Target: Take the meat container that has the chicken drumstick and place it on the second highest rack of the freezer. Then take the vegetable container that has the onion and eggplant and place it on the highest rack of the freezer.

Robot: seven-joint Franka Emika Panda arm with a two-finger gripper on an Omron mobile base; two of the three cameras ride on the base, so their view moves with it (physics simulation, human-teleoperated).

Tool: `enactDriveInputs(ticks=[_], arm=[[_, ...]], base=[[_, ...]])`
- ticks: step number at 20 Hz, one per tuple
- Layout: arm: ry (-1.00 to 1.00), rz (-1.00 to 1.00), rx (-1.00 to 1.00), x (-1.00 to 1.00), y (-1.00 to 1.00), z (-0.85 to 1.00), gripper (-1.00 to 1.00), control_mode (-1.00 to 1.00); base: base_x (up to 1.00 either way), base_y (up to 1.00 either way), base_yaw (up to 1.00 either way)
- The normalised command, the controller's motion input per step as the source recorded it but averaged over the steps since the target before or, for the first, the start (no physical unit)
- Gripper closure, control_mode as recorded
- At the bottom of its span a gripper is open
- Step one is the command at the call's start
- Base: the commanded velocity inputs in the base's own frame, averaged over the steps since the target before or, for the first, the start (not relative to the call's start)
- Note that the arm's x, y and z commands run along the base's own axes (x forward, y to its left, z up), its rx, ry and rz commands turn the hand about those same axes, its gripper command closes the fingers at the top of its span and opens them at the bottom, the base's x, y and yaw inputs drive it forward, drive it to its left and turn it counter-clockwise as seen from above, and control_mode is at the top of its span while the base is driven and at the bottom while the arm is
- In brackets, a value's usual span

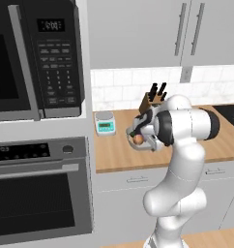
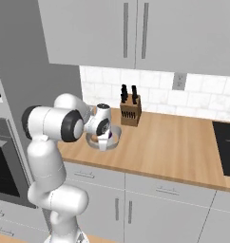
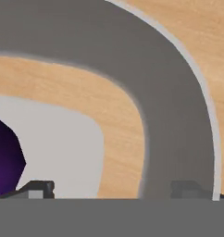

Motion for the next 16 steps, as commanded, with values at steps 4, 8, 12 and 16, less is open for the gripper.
enactDriveInputs(ticks=[4,8,12,16], arm=[[0.00,0.00,0.00,0.01,-0.05,-0.34,-1.00,-1.00],[0.00,0.00,0.00,0.00,0.00,-0.41,-1.00,-1.00],[-0.01,0.00,0.00,0.00,0.00,-0.15,-1.00,-1.00],[0.00,0.00,0.00,0.00,0.00,0.00,-1.00,-1.00]], base=[[0.00,0.00,0.00],[0.00,0.00,0.00],[0.00,0.00,0.00],[0.00,0.00,0.00]])
